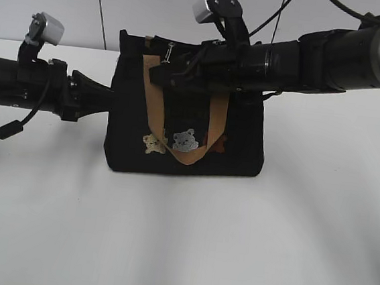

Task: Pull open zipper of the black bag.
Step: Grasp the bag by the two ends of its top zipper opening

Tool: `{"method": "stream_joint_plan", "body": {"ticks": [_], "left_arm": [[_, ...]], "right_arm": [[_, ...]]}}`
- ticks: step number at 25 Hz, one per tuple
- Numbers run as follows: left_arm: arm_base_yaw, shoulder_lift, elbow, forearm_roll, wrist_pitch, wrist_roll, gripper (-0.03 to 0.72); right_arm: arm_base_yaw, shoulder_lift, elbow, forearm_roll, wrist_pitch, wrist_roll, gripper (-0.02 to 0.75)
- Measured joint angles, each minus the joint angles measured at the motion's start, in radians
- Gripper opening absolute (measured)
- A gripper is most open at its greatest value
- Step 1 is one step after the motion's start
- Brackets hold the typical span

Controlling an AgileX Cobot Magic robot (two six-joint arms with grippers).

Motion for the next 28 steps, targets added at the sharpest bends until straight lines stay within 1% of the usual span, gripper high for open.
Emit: {"method": "stream_joint_plan", "body": {"ticks": [2, 5, 15, 22, 28], "left_arm": [[0.000, 0.000, 0.000, 0.000, 0.000, 0.000, 0.046], [0.000, 0.000, 0.000, 0.000, 0.000, 0.000, 0.046], [0.000, 0.000, 0.000, -0.001, 0.000, 0.000, 0.046], [0.000, 0.000, -0.003, -0.005, 0.002, 0.000, 0.046], [0.000, 0.000, -0.003, -0.005, 0.003, 0.000, 0.046]], "right_arm": [[0.000, 0.000, 0.000, 0.000, -0.012, 0.000, 0.207], [0.001, 0.000, 0.000, 0.000, -0.026, 0.000, 0.191], [-0.001, -0.007, 0.000, 0.000, -0.036, 0.005, 0.187], [-0.026, -0.020, 0.000, -0.011, -0.014, 0.052, 0.241], [-0.030, -0.029, 0.000, -0.043, -0.007, 0.080, 0.240]]}}
